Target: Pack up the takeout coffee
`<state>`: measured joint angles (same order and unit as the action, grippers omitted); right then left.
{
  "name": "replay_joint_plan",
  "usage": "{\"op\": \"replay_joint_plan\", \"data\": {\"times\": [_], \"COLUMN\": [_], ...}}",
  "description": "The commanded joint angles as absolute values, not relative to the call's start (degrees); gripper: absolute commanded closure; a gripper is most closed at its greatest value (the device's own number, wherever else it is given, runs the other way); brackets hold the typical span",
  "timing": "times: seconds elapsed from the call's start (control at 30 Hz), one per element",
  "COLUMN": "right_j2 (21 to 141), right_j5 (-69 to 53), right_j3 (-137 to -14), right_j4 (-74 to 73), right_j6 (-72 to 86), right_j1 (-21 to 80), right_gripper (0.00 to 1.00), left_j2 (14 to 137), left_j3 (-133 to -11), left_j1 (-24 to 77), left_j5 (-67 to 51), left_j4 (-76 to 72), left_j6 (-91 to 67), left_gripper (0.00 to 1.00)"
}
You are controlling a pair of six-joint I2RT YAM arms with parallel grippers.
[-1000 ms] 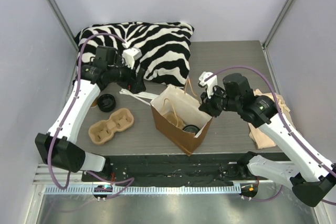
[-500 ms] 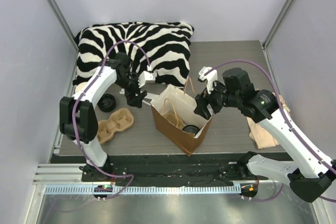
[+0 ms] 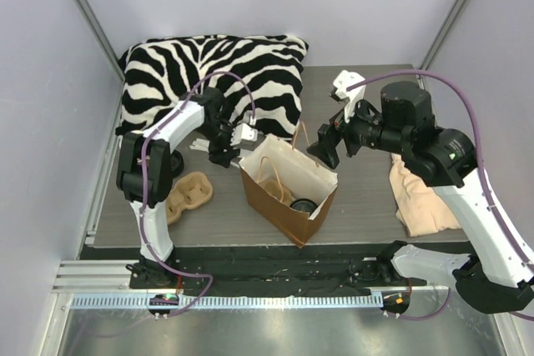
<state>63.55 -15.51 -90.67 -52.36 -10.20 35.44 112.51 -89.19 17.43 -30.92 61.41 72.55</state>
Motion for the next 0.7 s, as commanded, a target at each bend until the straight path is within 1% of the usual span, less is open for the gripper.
{"op": "replay_joint_plan", "data": {"times": [0.0,0.13,0.33,0.6,0.67], "right_j2": [64.2,64.6,63.8,62.8,62.7], "right_j5": [-14.7,-14.9,-16.4,-17.1,-17.2], "right_j3": [-95.8,-97.6,-97.3,-95.5,-95.1], "right_j4": [-52.3,-52.5,-52.6,-52.7,-52.7], "right_j6": [-11.0,-11.0,-9.4,-8.7,-8.7], "right_j1": [34.3,32.4,29.7,28.1,28.0], "right_gripper": [0.00,0.00,0.00,0.00,0.00], "left_j2": [112.3,114.2,117.3,119.4,119.5], "left_j3": [-88.7,-89.1,-90.4,-88.7,-88.3], "left_j1": [19.9,21.6,23.8,26.3,26.6], "left_j5": [-26.5,-25.1,-24.3,-22.4,-22.1], "left_j4": [58.3,57.4,58.4,55.6,54.7], "left_j6": [77.4,78.3,78.7,77.5,76.9], "left_gripper": [0.40,0.47,0.53,0.59,0.63]}}
